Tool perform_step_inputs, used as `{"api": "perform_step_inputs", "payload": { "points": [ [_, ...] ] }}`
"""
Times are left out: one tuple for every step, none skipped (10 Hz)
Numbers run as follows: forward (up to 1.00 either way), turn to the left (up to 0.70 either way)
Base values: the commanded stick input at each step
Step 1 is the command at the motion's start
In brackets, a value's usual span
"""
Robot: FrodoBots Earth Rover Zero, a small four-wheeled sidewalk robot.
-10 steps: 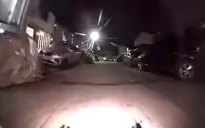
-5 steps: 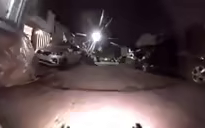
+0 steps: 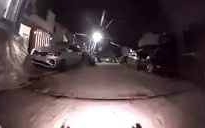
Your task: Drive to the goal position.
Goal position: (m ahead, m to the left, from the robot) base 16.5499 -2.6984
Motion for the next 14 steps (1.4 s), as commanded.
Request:
{"api": "perform_step_inputs", "payload": {
  "points": [
    [0.85, 0.00],
    [0.85, 0.00],
    [0.85, 0.00],
    [0.85, 0.00],
    [0.85, 0.00],
    [0.85, 0.00],
    [0.85, 0.00],
    [0.85, 0.00],
    [0.85, 0.00],
    [0.85, 0.00],
    [0.85, 0.00],
    [0.85, 0.00],
    [0.85, 0.00],
    [0.85, 0.00]
  ]
}}
